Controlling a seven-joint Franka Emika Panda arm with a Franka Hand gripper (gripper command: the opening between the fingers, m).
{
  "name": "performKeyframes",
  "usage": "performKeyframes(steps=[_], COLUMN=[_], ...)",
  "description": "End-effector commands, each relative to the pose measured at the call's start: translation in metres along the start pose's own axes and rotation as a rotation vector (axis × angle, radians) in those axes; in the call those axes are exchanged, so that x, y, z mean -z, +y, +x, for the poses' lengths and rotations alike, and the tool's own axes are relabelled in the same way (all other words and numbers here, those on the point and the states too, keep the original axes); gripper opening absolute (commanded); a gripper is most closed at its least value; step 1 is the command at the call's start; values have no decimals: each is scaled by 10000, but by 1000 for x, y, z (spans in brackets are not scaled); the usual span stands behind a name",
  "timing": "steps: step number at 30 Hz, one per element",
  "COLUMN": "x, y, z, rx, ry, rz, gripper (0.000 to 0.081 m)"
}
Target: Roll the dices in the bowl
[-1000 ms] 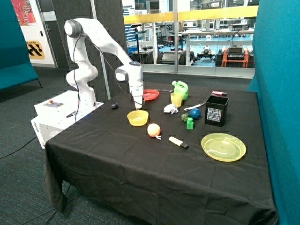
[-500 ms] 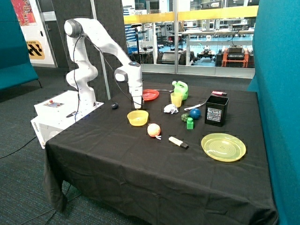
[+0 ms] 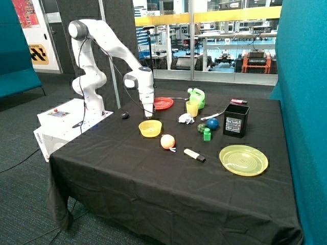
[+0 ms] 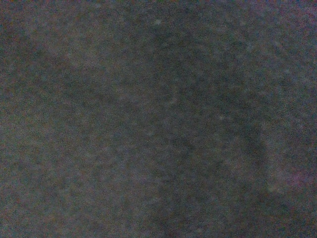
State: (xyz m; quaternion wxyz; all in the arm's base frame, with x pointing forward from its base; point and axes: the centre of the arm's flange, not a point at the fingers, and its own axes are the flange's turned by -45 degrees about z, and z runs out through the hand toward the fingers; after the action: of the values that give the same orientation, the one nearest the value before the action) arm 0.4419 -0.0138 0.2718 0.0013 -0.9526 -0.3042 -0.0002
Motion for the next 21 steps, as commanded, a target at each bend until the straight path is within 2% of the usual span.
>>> performKeyframes(steps=[1, 5, 11, 21], x=[2, 2, 3, -2], y=[-10, -8, -1, -2], z=[0, 5, 15, 12], rx=[56, -135, -372, -441], ry=[-12, -12, -12, -12], rz=[-24, -24, -24, -24], gripper=[181, 157, 178, 185])
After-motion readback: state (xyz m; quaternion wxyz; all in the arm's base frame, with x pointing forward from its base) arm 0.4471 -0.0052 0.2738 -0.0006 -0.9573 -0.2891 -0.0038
